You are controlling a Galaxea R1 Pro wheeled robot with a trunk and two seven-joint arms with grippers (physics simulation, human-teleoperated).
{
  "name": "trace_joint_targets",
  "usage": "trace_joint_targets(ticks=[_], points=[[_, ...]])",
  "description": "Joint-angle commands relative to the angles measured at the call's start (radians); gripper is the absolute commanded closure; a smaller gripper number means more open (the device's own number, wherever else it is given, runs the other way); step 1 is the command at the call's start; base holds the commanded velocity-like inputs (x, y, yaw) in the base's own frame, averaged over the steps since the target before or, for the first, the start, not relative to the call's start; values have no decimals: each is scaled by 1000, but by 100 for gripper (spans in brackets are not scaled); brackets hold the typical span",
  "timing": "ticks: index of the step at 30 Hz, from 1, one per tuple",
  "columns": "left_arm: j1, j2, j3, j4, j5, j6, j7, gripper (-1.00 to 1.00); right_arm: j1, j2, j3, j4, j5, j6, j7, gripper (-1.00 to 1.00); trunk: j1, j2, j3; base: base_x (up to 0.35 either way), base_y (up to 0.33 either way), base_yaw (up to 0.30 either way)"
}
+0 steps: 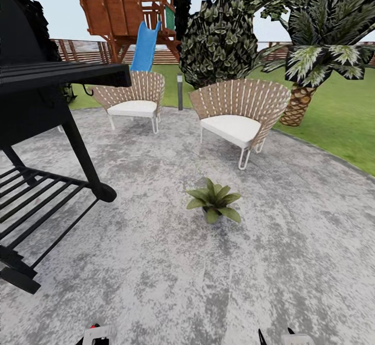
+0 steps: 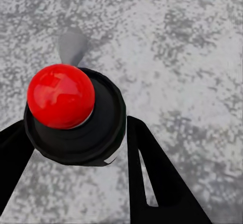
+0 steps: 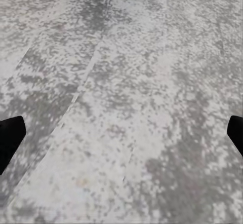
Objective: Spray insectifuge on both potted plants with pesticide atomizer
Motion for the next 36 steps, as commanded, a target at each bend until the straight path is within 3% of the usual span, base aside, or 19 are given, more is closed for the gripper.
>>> trace_joint_targets(ticks=[1,25,36], points=[[-1,0,2,1,0,-3,-1,100,0,0,0,0,0,-3,0,-100,0,0,-1,114,150,-6],[-1,1,3,1,4,-5,-1,100,0,0,0,0,0,-3,0,-100,0,0,-1,27,28,-263],[-1,1,3,1,5,-5,-1,100,0,0,0,0,0,-3,0,-100,0,0,-1,0,248,-293]])
